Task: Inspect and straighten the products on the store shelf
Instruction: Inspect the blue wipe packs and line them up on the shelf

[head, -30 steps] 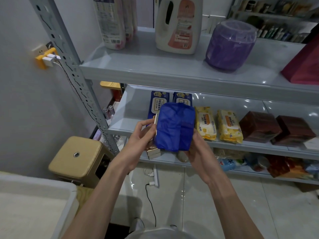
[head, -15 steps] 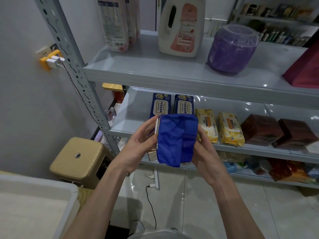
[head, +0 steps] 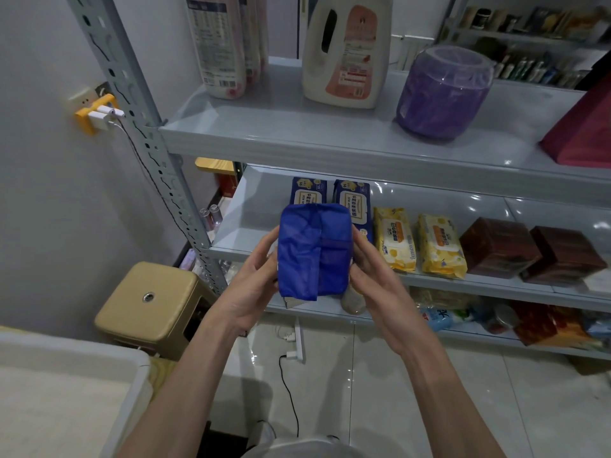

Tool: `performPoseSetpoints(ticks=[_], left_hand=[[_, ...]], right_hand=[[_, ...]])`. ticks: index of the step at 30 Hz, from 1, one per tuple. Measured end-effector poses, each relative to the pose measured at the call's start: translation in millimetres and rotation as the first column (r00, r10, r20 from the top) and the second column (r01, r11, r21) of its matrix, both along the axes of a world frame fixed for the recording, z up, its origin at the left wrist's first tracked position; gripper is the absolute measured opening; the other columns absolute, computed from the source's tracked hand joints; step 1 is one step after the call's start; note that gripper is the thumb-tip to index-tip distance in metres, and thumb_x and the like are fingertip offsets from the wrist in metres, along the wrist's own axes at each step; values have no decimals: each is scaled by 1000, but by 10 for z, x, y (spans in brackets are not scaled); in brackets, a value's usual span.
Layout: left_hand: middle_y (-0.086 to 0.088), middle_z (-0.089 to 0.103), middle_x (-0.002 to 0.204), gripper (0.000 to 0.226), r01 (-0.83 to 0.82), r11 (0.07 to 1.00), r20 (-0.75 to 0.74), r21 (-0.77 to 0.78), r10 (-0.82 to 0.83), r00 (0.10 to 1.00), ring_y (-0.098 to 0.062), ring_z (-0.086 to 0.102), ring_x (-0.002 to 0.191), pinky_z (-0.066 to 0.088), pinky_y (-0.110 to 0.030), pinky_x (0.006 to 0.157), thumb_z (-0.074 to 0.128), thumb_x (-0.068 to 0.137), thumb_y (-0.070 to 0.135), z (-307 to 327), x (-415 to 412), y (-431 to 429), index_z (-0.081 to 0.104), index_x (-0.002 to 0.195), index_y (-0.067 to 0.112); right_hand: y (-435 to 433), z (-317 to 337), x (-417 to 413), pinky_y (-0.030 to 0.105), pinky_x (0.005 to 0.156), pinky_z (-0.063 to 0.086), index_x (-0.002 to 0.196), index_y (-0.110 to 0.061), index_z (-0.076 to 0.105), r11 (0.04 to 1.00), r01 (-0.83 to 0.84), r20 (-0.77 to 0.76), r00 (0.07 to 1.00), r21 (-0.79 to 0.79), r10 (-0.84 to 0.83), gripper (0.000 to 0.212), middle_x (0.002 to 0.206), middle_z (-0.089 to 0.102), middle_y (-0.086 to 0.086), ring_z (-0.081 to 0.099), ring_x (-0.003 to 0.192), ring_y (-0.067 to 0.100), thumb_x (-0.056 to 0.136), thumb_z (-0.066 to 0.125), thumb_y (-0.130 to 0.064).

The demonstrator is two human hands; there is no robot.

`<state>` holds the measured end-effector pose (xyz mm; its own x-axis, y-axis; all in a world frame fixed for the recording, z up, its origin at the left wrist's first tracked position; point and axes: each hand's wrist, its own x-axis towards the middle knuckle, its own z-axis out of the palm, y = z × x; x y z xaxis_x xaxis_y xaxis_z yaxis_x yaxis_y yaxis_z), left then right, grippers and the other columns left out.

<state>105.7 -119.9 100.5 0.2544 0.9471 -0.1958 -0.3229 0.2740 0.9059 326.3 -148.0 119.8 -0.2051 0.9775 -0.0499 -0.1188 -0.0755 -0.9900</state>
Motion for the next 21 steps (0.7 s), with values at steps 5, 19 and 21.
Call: performPoseSetpoints(ticks=[5, 19, 21], left_hand=[[5, 70, 126, 40, 8, 997, -217, 76, 9, 976, -17, 70, 113, 57, -29, 83, 53, 101, 43, 109, 68, 18, 50, 141, 38], [10, 63, 137, 56, 76, 996, -374, 54, -51, 926, -6, 67, 111, 57, -17, 79, 41, 97, 60, 129, 87, -49, 35, 152, 52], [9, 62, 139, 57, 64, 997, -402, 47, -40, 915, -8, 65, 114, 55, -16, 75, 34, 97, 64, 141, 101, -46, 37, 151, 48]], right_hand=[[-6, -69, -6, 29, 98, 54, 142, -44, 48, 995, 67, -110, 991, -75, -75, 50, 140, 64, -12, 61, 130, 12, 95, 55, -28], [90, -50, 109, 37, 103, 50, 142, -74, 28, 998, -30, 255, 966, -49, 42, 67, 145, 52, -19, 54, 131, 9, 86, 63, -63], [132, -73, 136, 19, 90, 52, 151, -66, 21, 996, -85, 386, 919, 1, 77, 91, 154, 37, -11, 45, 138, 10, 80, 76, -54]])
